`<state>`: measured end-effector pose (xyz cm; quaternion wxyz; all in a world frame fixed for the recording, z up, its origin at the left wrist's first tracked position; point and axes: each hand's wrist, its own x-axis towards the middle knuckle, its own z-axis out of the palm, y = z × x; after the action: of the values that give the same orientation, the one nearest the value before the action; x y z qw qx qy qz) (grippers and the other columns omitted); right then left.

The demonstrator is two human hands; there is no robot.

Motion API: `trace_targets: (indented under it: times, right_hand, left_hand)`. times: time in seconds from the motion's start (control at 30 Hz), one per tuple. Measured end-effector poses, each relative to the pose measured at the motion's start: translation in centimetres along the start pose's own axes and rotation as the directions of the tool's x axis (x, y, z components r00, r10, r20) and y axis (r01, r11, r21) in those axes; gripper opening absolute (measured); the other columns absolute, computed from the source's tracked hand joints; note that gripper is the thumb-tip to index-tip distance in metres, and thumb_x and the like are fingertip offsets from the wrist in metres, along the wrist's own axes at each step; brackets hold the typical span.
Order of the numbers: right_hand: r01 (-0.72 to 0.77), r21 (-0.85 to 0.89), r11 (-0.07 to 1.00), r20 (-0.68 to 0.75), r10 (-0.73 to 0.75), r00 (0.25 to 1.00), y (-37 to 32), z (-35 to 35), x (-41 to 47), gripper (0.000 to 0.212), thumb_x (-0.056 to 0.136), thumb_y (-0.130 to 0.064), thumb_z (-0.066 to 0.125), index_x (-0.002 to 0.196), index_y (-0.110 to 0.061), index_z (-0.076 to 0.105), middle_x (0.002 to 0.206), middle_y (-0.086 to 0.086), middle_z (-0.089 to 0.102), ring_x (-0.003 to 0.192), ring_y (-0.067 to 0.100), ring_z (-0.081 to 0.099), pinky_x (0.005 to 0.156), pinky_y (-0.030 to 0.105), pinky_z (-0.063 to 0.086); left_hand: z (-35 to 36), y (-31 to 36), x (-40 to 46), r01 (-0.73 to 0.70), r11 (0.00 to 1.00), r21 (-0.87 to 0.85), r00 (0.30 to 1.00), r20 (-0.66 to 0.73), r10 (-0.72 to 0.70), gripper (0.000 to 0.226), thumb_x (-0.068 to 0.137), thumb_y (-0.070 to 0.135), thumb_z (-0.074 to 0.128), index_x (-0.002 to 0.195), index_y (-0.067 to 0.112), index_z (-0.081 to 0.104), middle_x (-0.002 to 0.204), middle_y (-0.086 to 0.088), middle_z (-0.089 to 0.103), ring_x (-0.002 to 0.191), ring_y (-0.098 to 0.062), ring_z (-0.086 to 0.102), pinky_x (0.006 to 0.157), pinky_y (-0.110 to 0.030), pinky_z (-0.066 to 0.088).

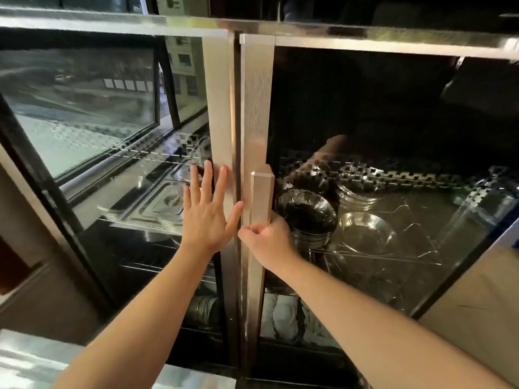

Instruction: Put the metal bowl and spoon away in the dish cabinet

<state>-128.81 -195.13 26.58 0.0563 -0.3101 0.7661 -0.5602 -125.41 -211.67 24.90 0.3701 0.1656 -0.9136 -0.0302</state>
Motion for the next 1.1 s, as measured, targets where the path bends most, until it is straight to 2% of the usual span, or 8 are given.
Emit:
trace_targets:
  times: [0.13,0.33,0.5,0.6,0.73,0.9,1.03,1.1]
  right_hand:
    - [0.065,0.023,0.998,-0.069,-0.063,0.996,0.3,0.5,1.2,0.029,0.081,-0.031,0.070,0.106,-0.017,0.068,0.060,-0.016,0.064,0.061,0.006,0.068,0.058,0.028,0.058]
    - [0.213,-0.041,0.976,-0.196,-0.217,0.956,1.4,1.2,1.8,0.029,0.083,-0.037,0.065,0.103,-0.016,0.071,0.074,-0.025,0.061,0.072,-0.015,0.064,0.056,0.008,0.051]
    - [0.290,-0.018,0.957,-0.228,-0.286,0.931,1.0,1.3,2.4,0.019,0.083,-0.029,0.067,0.097,-0.039,0.060,0.070,-0.032,0.059,0.072,-0.023,0.060,0.057,0.001,0.047]
    - [0.300,0.031,0.953,-0.250,-0.284,0.926,0.9,1.3,2.8,0.017,0.082,-0.033,0.065,0.096,-0.040,0.061,0.069,-0.036,0.061,0.072,-0.023,0.060,0.057,0.000,0.047]
    - [0.324,0.041,0.945,-0.277,-0.300,0.913,1.5,1.6,3.3,0.028,0.082,-0.035,0.063,0.101,-0.016,0.069,0.074,-0.033,0.056,0.072,-0.027,0.058,0.057,-0.002,0.044]
    - [0.327,0.035,0.944,-0.282,-0.304,0.910,2.1,1.6,3.5,0.036,0.080,-0.038,0.061,0.101,-0.011,0.070,0.074,-0.027,0.058,0.070,-0.028,0.055,0.058,-0.005,0.042]
    - [0.331,-0.008,0.943,-0.275,-0.321,0.906,2.0,1.4,3.3,0.040,0.079,-0.041,0.059,0.097,-0.007,0.071,0.076,-0.001,0.070,0.073,-0.013,0.058,0.056,-0.003,0.044]
    - [0.300,-0.031,0.954,-0.257,-0.297,0.919,2.0,1.4,3.2,0.040,0.079,-0.043,0.060,0.099,-0.011,0.071,0.081,0.001,0.074,0.069,-0.006,0.060,0.055,-0.001,0.046]
  left_hand:
    - [1.0,0.0,0.2,0.013,0.999,0.043,1.000,-0.023,-0.012,0.084,0.097,0.066,0.031,0.162,0.021,0.001,0.170,-0.013,-0.001,0.155,-0.035,-0.010,0.122,-0.062,0.011]
    - [2.5,-0.2,0.5,0.025,0.997,0.068,0.997,-0.077,-0.019,0.091,0.095,0.068,0.038,0.162,0.022,-0.003,0.170,-0.011,-0.002,0.155,-0.036,-0.010,0.122,-0.063,0.008]
    - [3.2,-0.2,0.7,0.035,0.997,0.073,0.993,-0.116,-0.026,0.088,0.096,0.068,0.033,0.160,0.025,-0.008,0.170,-0.014,0.003,0.154,-0.036,-0.012,0.121,-0.063,0.006]
    - [3.6,0.0,0.9,0.043,0.996,0.074,0.988,-0.151,-0.032,0.086,0.097,0.068,0.030,0.159,0.024,-0.009,0.168,-0.018,0.009,0.154,-0.040,-0.004,0.120,-0.063,0.007]
    - [4.0,0.0,1.0,0.042,0.996,0.080,0.985,-0.172,-0.028,0.084,0.098,0.067,0.027,0.159,0.023,-0.010,0.167,-0.020,0.011,0.152,-0.046,0.004,0.119,-0.064,0.010]
    - [4.0,0.2,1.0,0.040,0.997,0.069,0.986,-0.164,-0.028,0.079,0.100,0.066,0.020,0.158,0.023,-0.012,0.167,-0.021,0.010,0.152,-0.046,0.004,0.118,-0.066,0.013]
    - [3.9,0.2,0.9,0.047,0.997,0.065,0.987,-0.156,-0.037,0.080,0.100,0.066,0.022,0.159,0.023,-0.012,0.168,-0.020,0.008,0.153,-0.045,0.002,0.120,-0.065,0.010]
    - [3.7,0.3,0.8,0.048,0.996,0.072,0.989,-0.144,-0.037,0.081,0.100,0.066,0.024,0.159,0.023,-0.011,0.168,-0.019,0.007,0.153,-0.043,0.000,0.120,-0.064,0.010]
